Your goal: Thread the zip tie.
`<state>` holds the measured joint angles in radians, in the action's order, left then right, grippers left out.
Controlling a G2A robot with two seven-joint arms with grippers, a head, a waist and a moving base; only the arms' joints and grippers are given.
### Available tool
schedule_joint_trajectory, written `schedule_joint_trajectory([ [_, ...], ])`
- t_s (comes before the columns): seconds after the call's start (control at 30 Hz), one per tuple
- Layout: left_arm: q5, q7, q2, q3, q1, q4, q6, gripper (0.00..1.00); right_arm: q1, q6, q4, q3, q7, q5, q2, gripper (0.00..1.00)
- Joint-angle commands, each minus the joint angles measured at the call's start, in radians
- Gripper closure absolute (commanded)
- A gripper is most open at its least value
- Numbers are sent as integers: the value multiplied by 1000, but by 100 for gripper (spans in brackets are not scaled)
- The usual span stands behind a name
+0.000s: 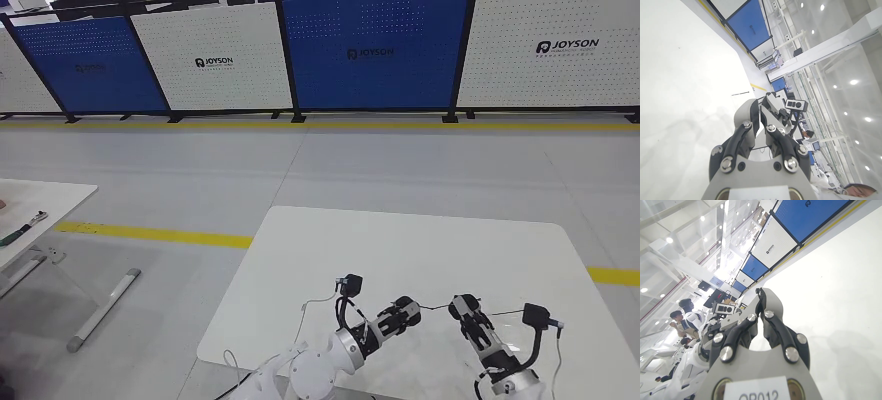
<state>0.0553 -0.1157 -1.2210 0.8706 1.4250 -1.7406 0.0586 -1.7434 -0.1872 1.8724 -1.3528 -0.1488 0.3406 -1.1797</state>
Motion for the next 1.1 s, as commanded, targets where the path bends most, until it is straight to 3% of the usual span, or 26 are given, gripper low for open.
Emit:
schedule_joint_trajectory([
  [0.0, -1, 0, -1, -1, -1, 1, 0, 87, 0, 1, 0, 0, 1, 1, 0, 100],
  [0.27, 5, 1, -4, -6, -3, 5, -1, 87, 1, 3, -3, 0, 4, 6, -2, 100],
  [0.4, 8, -1, -6, -13, -6, 9, -3, 80, 1, 2, -3, 5, 3, 12, -3, 100],
  [1.07, -2, -5, -22, -39, -41, 45, -13, 87, -4, -18, -2, 10, 6, 42, -6, 100],
])
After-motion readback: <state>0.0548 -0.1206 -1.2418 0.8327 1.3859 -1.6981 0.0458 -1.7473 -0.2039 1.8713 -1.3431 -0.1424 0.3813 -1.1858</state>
